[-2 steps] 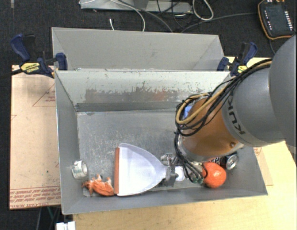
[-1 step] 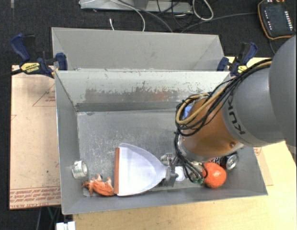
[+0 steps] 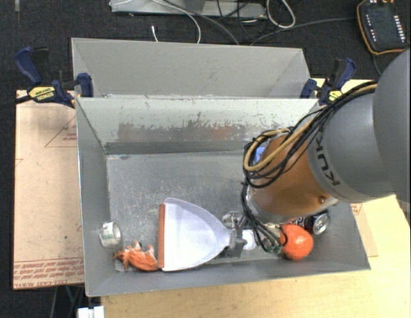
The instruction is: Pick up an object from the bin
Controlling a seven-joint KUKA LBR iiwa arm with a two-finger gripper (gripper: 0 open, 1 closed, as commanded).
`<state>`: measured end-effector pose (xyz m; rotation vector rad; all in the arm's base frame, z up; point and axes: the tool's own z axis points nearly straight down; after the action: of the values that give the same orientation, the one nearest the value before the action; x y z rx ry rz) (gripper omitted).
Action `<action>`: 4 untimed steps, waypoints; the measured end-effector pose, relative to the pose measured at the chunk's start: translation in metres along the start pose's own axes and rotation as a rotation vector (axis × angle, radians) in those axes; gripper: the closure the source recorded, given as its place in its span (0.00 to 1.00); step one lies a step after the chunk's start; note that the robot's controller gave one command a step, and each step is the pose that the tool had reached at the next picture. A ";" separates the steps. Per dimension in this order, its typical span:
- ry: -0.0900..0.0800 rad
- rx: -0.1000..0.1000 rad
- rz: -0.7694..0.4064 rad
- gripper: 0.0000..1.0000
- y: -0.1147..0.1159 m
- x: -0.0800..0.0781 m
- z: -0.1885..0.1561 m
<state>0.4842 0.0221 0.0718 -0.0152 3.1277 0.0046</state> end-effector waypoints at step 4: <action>0.003 -0.002 -0.001 1.00 0.001 -0.001 -0.073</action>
Offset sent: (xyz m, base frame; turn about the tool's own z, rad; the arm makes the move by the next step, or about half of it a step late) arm 0.0005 0.0003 0.0893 -0.0004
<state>0.4839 0.0226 0.1446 -0.0166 3.1307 0.0072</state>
